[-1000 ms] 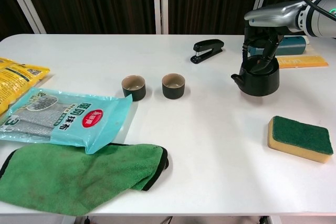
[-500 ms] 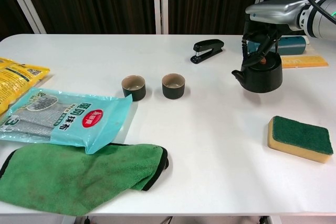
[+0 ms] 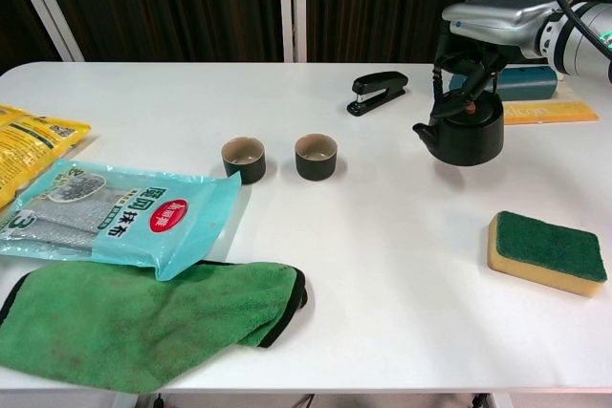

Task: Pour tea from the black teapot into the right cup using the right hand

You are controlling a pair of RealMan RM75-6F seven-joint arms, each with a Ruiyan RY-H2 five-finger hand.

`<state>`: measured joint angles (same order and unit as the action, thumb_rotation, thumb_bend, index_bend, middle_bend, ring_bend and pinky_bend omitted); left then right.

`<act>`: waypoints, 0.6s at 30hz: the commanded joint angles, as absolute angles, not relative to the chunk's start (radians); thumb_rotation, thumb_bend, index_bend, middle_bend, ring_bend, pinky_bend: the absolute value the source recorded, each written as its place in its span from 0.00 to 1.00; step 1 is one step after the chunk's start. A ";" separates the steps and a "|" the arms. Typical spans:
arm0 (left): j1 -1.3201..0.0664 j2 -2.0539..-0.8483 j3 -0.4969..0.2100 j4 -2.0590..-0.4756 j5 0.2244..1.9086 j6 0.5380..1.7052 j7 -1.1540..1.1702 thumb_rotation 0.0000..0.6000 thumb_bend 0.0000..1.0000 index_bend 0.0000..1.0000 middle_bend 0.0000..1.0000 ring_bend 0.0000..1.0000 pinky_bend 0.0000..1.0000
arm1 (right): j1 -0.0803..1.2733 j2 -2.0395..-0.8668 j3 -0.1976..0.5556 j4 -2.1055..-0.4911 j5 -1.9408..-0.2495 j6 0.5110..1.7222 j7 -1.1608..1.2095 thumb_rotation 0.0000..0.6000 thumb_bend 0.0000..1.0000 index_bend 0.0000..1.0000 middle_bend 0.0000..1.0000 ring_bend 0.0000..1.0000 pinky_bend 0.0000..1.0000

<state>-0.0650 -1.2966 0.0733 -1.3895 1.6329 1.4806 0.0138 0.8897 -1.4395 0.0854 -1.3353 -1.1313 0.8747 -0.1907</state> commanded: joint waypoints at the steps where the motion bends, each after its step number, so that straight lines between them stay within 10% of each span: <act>1: -0.066 -1.298 0.074 -1.388 1.633 1.479 0.013 1.00 0.13 0.17 0.09 0.07 0.23 | 0.878 -1.449 0.095 -1.324 -1.156 0.890 -0.173 0.77 0.00 1.00 1.00 1.00 0.87; 18: -0.067 -1.302 0.076 -1.383 1.633 1.477 0.012 1.00 0.13 0.17 0.09 0.07 0.23 | 0.845 -1.470 0.121 -1.299 -1.208 0.894 -0.145 0.77 0.18 1.00 1.00 1.00 0.90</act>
